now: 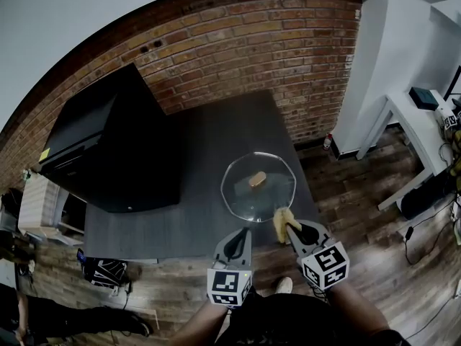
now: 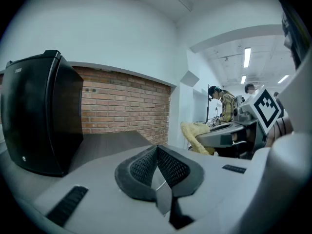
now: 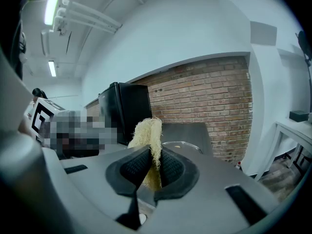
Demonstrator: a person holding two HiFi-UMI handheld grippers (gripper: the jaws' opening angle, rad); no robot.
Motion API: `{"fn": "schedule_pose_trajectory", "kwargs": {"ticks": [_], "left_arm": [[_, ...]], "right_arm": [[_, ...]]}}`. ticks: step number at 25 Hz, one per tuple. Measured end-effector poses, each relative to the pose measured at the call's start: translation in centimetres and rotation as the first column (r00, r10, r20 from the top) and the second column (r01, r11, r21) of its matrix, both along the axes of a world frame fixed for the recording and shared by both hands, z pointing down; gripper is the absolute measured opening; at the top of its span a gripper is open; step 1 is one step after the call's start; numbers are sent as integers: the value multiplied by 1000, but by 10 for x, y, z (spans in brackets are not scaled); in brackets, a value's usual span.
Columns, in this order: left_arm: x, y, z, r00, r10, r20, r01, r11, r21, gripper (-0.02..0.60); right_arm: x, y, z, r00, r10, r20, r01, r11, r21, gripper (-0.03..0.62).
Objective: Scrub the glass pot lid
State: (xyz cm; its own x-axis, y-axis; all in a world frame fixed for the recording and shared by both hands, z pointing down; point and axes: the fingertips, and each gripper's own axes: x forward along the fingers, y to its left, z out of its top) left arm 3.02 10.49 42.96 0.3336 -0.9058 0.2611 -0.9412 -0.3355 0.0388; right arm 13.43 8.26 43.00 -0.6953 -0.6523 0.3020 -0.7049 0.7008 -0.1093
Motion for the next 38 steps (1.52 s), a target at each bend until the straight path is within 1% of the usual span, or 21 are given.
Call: {"fn": "schedule_pose_trajectory", "kwargs": {"ticks": [15,38], "left_arm": [[3,-1,-2,1000,8,11,-8,1000,5,34],[2,-5,-5,1000,-3,17,3,1000,10,34]], "right_arm": [[-1,1,3,1000,-7,-1,7,1000,-7,46],[-3,-5,3,1000,-22,-4,22,1000,-8,46]]}}
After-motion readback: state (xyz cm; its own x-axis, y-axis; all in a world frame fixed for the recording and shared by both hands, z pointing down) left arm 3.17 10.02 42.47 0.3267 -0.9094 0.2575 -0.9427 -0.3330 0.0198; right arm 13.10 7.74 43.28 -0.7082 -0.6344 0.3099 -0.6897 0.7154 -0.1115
